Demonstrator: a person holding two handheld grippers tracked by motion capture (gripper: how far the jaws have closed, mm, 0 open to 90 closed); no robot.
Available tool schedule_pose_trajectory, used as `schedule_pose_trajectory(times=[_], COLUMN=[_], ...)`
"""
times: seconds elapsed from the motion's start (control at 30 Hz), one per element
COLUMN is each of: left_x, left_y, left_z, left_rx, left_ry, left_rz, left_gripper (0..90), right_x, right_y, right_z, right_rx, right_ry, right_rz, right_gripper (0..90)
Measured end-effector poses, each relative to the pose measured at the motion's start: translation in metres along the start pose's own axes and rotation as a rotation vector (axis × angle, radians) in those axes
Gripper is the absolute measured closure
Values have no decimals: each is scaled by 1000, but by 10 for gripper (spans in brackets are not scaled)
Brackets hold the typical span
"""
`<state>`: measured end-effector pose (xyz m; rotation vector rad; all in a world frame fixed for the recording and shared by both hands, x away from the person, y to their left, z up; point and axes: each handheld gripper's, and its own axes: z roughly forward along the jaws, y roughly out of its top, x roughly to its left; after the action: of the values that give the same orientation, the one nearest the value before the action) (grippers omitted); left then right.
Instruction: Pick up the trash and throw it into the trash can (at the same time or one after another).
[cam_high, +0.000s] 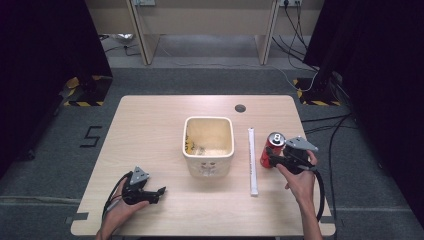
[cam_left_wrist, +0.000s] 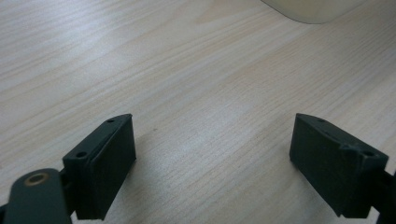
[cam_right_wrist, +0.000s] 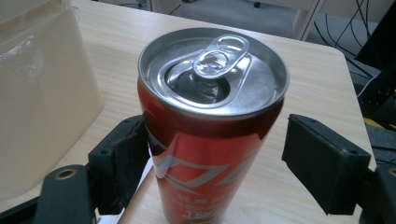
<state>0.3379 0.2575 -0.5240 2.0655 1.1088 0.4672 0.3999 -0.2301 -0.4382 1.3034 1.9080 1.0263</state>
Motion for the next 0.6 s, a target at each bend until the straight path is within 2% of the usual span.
schedule_pose_trajectory(times=[0.23, 0.6], left_x=[0, 0], left_y=[0, 0], left_z=[0, 0], left_rx=[0, 0], left_ry=[0, 0], left_rz=[0, 0], left_gripper=[137, 137], right_x=[5, 6], right_y=[-2, -14], right_z=[7, 21], right_rx=[18, 38], right_ry=[14, 20], right_rz=[-23, -23], right_gripper=[242, 264])
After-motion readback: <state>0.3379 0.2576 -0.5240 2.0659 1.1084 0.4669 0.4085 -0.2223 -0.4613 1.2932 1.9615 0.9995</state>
